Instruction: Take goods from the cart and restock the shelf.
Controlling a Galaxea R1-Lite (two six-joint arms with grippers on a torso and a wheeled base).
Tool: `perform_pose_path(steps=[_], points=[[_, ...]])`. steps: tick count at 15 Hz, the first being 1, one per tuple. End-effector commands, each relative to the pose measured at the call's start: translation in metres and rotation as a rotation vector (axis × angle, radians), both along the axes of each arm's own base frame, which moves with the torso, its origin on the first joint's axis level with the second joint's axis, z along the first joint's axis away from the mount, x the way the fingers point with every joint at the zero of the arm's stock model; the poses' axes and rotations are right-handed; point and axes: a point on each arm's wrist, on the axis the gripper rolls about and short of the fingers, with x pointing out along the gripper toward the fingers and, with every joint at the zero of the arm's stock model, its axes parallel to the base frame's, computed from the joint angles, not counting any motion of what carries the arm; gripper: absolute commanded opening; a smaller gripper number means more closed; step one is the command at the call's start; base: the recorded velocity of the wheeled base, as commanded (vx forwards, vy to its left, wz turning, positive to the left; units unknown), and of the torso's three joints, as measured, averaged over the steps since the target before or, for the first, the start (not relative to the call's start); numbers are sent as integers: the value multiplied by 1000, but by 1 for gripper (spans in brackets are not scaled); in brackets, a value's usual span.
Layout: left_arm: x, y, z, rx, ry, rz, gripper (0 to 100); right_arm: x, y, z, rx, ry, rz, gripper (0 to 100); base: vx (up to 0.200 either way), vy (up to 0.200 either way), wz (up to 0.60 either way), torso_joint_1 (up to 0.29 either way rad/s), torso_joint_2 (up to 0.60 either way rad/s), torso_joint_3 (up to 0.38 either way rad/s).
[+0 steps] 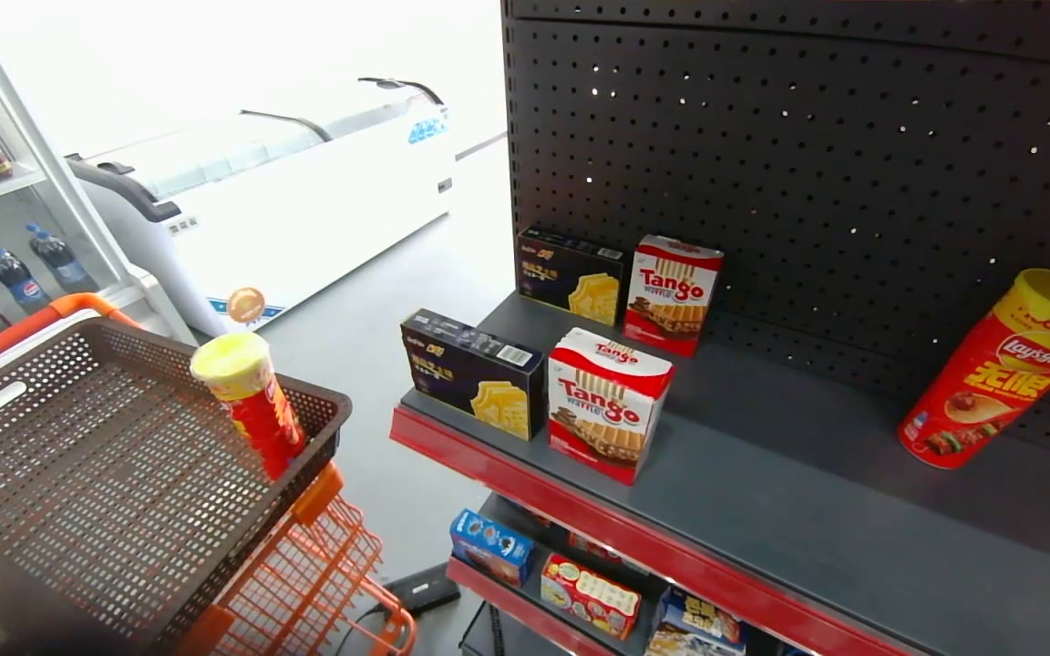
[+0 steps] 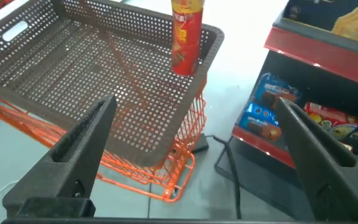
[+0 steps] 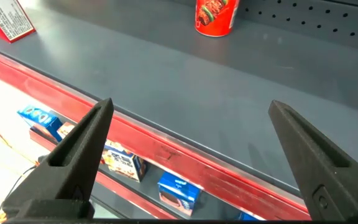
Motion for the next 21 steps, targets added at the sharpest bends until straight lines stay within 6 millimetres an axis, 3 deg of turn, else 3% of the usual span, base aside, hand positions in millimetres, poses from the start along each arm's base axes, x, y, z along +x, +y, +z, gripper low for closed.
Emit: perform_pose_path(steps=[1,6,9,13,17,21], points=[[59,-2,23,6,184,6,100,0,0,0,0,1,0,100,0,0,0,0,0,0],[115,4,-1,-6,294,49,100,0,0,0,0,1,0,100,0,0,0,0,0,0],[172,17,-32,24,181,69,100,0,0,0,0,1,0,100,0,0,0,0,0,0],[214,20,-48,48,93,42,100,0,0,0,0,1,0,100,0,0,0,0,0,0],[237,23,-64,49,39,44,100,0,0,0,0,1,0,100,0,0,0,0,0,0],[274,26,-78,52,7,44,100,0,0,0,0,1,0,100,0,0,0,0,0,0]])
